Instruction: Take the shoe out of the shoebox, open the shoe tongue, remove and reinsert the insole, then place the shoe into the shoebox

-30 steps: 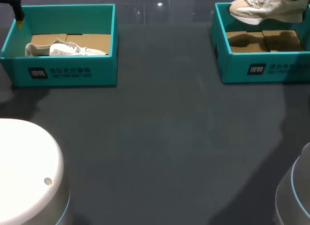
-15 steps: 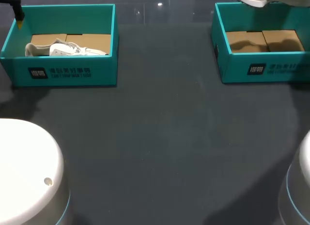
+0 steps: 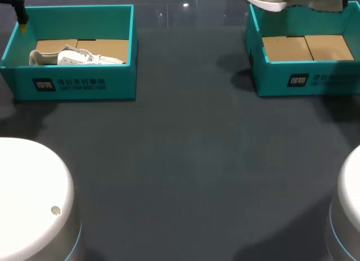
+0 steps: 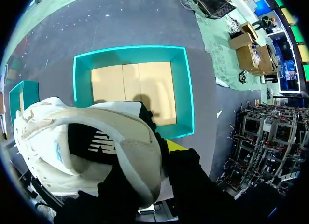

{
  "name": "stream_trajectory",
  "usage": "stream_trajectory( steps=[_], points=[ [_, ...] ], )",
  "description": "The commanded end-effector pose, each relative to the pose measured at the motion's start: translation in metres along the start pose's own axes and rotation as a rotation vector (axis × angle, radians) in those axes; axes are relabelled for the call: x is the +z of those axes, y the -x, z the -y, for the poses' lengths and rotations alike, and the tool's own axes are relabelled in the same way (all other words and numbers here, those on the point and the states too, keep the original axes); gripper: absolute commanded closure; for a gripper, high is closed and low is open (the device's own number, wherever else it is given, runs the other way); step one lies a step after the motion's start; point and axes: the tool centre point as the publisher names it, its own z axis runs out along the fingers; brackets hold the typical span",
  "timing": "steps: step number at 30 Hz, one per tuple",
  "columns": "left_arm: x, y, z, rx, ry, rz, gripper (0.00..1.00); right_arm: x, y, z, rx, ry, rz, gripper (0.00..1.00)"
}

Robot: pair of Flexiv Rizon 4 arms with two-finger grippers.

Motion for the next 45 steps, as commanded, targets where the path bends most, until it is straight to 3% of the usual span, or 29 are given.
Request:
stream_trajectory(
  steps=[1, 11, 21, 27, 40, 45],
  points=[
    [0.000, 0.000, 0.001, 0.001, 0.002, -0.002, 0.00, -0.002, 0.000, 0.027, 0.002, 0.105, 0.006, 1.00],
    [0.000, 0.000, 0.001, 0.001, 0.002, -0.002, 0.00, -0.002, 0.000, 0.027, 0.002, 0.105, 0.006, 1.00],
    [0.000, 0.000, 0.001, 0.001, 0.002, -0.002, 0.00, 0.012, -0.031, 0.139, 0.061, 0.108, 0.053, 1.00],
    [0.000, 0.000, 0.001, 0.001, 0.002, -0.002, 0.00, 0.019, -0.062, 0.199, 0.091, 0.109, 0.036, 1.00],
    [0.000, 0.000, 0.001, 0.001, 0.002, -0.002, 0.00, 0.019, -0.062, 0.199, 0.091, 0.109, 0.036, 1.00],
    [0.000, 0.000, 0.001, 0.001, 0.002, -0.002, 0.00, 0.031, -0.105, 0.227, 0.097, 0.123, 0.109, 1.00]
  ],
)
